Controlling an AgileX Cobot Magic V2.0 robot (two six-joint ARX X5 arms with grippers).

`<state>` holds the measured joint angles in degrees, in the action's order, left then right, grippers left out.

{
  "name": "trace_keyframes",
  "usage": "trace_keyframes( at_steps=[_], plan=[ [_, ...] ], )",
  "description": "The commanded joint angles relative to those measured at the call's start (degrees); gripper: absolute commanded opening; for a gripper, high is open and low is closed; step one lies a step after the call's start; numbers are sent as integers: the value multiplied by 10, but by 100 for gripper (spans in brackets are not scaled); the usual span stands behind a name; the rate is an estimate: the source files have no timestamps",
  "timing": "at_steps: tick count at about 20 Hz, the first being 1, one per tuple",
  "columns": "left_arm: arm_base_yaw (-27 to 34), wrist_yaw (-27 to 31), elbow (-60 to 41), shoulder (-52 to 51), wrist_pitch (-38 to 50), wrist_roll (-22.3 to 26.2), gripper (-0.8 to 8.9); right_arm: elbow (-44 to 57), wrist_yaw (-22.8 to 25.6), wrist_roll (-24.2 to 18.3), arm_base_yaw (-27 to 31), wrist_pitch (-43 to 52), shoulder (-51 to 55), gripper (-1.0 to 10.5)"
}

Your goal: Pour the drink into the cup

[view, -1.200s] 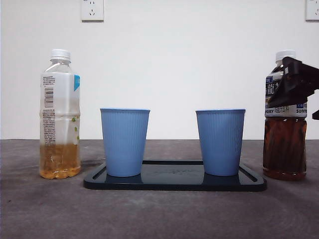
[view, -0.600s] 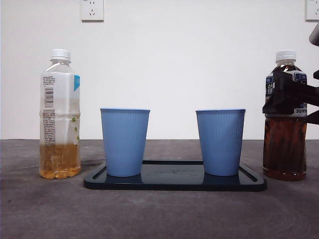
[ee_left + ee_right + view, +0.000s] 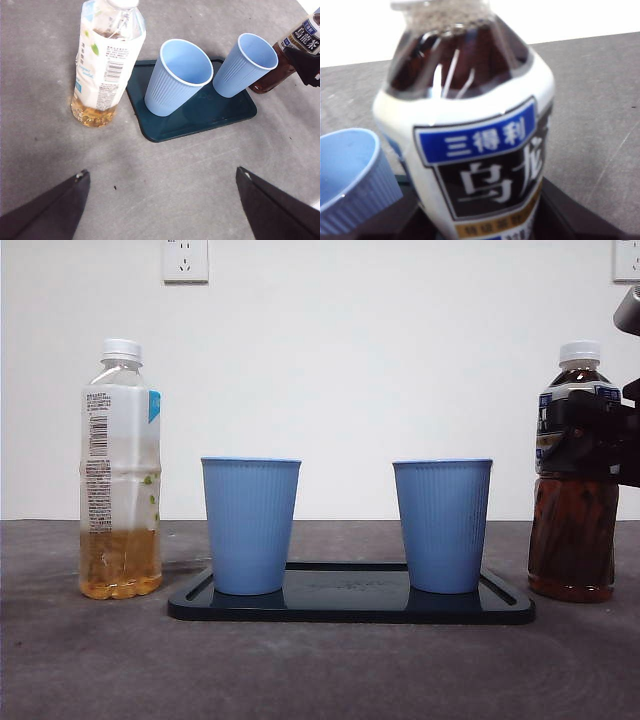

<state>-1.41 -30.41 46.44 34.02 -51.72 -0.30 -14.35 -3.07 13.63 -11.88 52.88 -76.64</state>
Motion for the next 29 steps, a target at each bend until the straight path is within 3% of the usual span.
trace_keyframes(
  at_steps=[1, 4, 8, 14, 22, 29],
  plan=[
    [-2, -5, 11, 2, 3, 9, 469, -2, -5, 4, 0, 3, 29, 109],
    [-2, -5, 11, 2, 3, 10, 469, -19, -5, -10, 0, -82, 87, 110],
    [-2, -5, 11, 2, 7, 12, 469, -100, 1, -84, 0, -298, 170, 110],
    [-2, -5, 11, 2, 7, 14, 469, -296, 25, -258, -7, -602, 198, 109],
    [-2, -5, 11, 2, 7, 14, 469, -432, 191, -481, -68, -776, 161, 109],
    [-24, -5, 11, 2, 5, 13, 469, -447, 336, -619, -142, -786, 91, 109]
  ],
)
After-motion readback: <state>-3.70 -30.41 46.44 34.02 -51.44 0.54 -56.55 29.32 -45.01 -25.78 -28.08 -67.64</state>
